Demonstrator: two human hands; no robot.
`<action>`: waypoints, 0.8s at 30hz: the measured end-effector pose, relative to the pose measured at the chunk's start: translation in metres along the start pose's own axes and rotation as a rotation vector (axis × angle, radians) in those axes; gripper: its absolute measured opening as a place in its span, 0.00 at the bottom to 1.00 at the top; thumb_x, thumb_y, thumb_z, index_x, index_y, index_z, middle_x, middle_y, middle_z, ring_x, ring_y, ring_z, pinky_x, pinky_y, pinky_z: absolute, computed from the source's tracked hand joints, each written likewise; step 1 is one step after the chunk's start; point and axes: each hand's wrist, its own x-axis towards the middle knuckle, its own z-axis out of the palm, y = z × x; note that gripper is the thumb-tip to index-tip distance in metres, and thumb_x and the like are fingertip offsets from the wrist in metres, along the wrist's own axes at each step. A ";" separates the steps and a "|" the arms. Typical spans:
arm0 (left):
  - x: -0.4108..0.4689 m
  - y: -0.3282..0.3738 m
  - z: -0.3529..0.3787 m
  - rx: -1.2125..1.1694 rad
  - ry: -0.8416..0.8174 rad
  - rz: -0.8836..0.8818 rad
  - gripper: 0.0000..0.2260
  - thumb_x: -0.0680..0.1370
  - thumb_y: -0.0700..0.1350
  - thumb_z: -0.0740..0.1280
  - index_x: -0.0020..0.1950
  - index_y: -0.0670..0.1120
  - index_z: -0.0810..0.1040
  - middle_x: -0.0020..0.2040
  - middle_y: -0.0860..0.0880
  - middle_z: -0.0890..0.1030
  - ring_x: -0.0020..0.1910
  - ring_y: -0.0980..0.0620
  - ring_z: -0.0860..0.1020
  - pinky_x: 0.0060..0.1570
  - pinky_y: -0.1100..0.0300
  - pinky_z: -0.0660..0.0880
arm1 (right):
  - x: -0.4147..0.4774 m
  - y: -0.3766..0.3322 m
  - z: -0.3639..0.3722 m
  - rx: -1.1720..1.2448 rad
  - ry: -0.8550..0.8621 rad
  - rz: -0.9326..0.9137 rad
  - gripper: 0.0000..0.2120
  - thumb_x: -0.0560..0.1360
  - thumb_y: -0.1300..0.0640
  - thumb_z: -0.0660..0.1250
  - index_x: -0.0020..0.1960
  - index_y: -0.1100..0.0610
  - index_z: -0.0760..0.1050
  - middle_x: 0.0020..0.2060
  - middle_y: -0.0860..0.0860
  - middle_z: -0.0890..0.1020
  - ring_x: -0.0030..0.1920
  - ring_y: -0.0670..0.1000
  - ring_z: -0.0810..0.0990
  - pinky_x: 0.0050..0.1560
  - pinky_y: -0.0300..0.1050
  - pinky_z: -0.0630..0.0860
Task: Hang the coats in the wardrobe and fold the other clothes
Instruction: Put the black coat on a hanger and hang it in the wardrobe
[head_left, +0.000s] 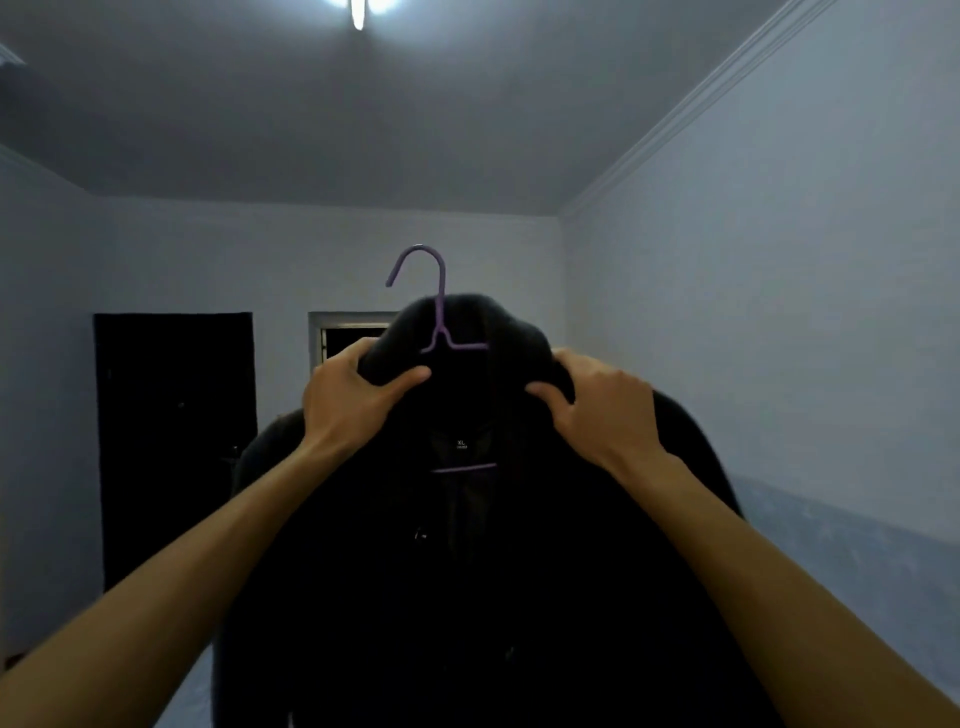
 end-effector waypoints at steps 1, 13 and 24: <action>-0.001 0.001 0.000 -0.009 0.009 -0.014 0.19 0.67 0.59 0.73 0.53 0.50 0.79 0.43 0.54 0.81 0.42 0.55 0.79 0.46 0.55 0.78 | -0.001 -0.001 -0.003 0.019 -0.025 -0.022 0.20 0.75 0.41 0.64 0.62 0.50 0.74 0.50 0.52 0.83 0.49 0.58 0.81 0.44 0.48 0.73; -0.019 0.036 -0.037 0.157 0.073 -0.053 0.21 0.67 0.65 0.69 0.54 0.55 0.75 0.47 0.56 0.81 0.47 0.54 0.79 0.50 0.55 0.76 | 0.010 -0.064 -0.015 0.089 -0.022 -0.134 0.19 0.77 0.39 0.59 0.54 0.54 0.75 0.43 0.55 0.83 0.42 0.60 0.81 0.37 0.46 0.66; -0.063 0.054 -0.168 0.541 0.258 -0.161 0.23 0.66 0.65 0.71 0.56 0.55 0.78 0.44 0.60 0.79 0.46 0.61 0.78 0.45 0.66 0.72 | 0.000 -0.143 0.032 0.480 -0.099 -0.269 0.26 0.74 0.37 0.61 0.62 0.55 0.73 0.49 0.55 0.83 0.47 0.61 0.81 0.42 0.49 0.72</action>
